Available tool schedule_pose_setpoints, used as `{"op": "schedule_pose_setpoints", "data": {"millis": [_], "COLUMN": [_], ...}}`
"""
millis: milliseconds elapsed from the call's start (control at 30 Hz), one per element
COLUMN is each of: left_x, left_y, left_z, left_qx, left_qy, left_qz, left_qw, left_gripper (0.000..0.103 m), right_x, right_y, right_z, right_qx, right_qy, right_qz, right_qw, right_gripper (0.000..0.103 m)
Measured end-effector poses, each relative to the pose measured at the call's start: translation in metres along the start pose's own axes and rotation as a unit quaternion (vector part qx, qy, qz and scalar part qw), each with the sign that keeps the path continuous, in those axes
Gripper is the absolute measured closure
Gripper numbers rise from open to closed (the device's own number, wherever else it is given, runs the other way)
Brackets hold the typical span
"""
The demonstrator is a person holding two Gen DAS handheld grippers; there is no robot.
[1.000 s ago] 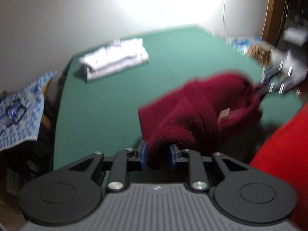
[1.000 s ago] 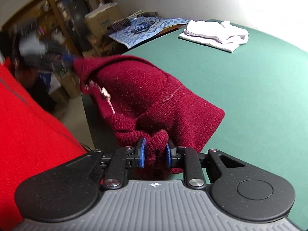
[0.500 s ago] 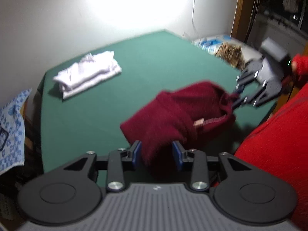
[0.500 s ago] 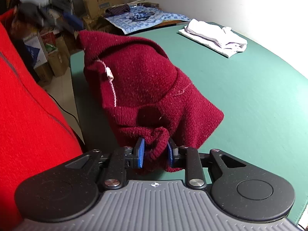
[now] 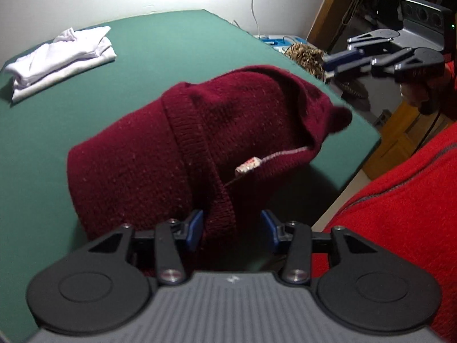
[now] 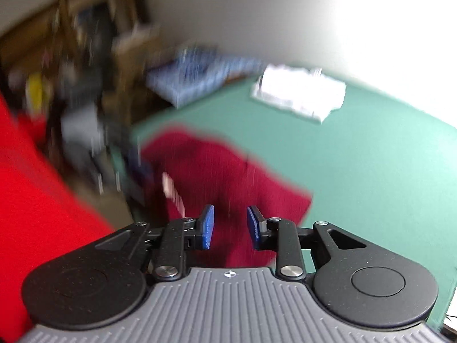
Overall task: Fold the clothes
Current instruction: 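Lift the folded sweater off the table with both grippers, then carry the held sweater toward the stack of white clothes with both grippers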
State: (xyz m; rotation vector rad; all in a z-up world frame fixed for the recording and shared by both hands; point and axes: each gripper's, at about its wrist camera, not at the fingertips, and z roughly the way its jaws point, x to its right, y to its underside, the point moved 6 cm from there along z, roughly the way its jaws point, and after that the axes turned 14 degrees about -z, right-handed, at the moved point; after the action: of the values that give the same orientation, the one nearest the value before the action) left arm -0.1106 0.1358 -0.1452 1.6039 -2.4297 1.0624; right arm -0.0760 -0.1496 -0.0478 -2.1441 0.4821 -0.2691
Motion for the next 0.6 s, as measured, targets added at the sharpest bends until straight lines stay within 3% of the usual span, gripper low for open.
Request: {"op": "schedule_pose_setpoints", "data": {"millis": [100,267,367,433,500,600], "left_x": [-0.001,0.006,0.004,0.005,0.007,0.012], "left_y": [-0.003,0.005,0.008,0.005,-0.003,-0.023], "left_z": [0.0,0.001,0.004,-0.001,-0.016,-0.048], "left_qx": [-0.004,-0.019,-0.025,-0.03,-0.018,0.028], "left_qy": [-0.001,-0.004,0.008,0.018,0.025,0.054], "left_qz": [0.012,0.046,0.035,0.028,0.032,0.041], "left_qw": [0.9999,0.9988,0.999,0.999,0.999,0.9973], "left_gripper": [0.056,0.046,0.046,0.05,0.051,0.047], "right_x": [-0.007,-0.04,-0.047,-0.048,-0.042,-0.047], "right_y": [-0.021,-0.002,0.045,0.057,0.055,0.051], "right_z": [0.018,0.092,0.112,0.103,0.102,0.109], "right_qx": [0.055,0.005,-0.062,-0.046,-0.057,-0.07], "right_qy": [-0.007,-0.065,-0.083,-0.1,-0.101,-0.098], "right_qz": [0.036,0.021,0.006,0.016,0.046,0.023], "right_qw": [0.998,0.998,0.995,0.994,0.992,0.992], "right_gripper": [0.074,0.078,0.096,0.098,0.101,0.101]}}
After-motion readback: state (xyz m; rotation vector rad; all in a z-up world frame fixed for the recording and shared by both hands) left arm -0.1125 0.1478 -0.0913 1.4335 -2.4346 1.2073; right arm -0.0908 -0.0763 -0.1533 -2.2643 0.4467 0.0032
